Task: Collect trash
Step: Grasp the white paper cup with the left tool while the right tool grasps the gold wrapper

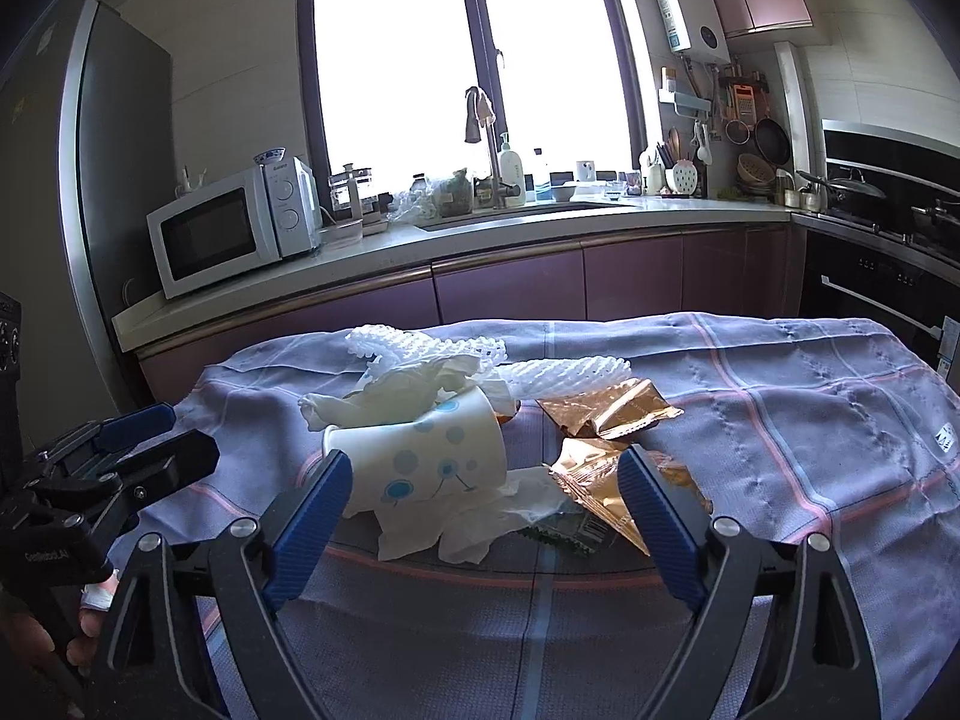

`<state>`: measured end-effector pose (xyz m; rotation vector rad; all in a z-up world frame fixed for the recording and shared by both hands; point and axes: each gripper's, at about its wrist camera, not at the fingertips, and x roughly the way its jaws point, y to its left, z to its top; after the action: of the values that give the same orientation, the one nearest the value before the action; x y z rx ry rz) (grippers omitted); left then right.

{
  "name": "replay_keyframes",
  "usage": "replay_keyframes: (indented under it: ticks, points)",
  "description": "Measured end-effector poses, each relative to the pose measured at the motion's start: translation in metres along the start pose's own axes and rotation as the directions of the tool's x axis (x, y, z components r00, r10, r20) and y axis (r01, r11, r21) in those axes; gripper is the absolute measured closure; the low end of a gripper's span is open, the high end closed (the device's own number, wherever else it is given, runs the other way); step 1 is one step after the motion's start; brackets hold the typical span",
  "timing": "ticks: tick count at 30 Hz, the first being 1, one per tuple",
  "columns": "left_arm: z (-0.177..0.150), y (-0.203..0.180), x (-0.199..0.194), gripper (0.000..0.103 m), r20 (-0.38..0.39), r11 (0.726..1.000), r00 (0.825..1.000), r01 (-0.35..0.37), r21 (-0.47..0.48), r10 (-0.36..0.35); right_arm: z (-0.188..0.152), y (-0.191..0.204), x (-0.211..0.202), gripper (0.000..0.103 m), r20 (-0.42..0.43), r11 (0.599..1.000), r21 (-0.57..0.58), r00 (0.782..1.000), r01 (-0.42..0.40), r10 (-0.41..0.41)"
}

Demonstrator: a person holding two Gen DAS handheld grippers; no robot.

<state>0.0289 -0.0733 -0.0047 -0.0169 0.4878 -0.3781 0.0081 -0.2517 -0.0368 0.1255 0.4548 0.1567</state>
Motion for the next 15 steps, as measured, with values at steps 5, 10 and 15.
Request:
replay_keyframes:
  ticks: [5,10,15]
  points:
    - [-0.001,-0.022,0.02,0.006,-0.035,0.994,0.995,0.099,0.045,-0.098,0.001,-0.012,0.001,0.021,-0.005,1.0,0.017,1.0,0.004,-0.004]
    - [-0.004,-0.042,0.042,0.024,-0.089,0.983,0.985,0.158,0.095,-0.149,0.001,-0.025,0.002,0.026,-0.025,0.999,0.015,0.999,0.039,-0.038]
    - [-0.004,-0.047,0.066,0.048,-0.128,0.975,0.974,0.199,0.096,-0.186,-0.004,-0.035,0.013,0.04,-0.087,0.996,-0.013,0.993,0.084,-0.085]
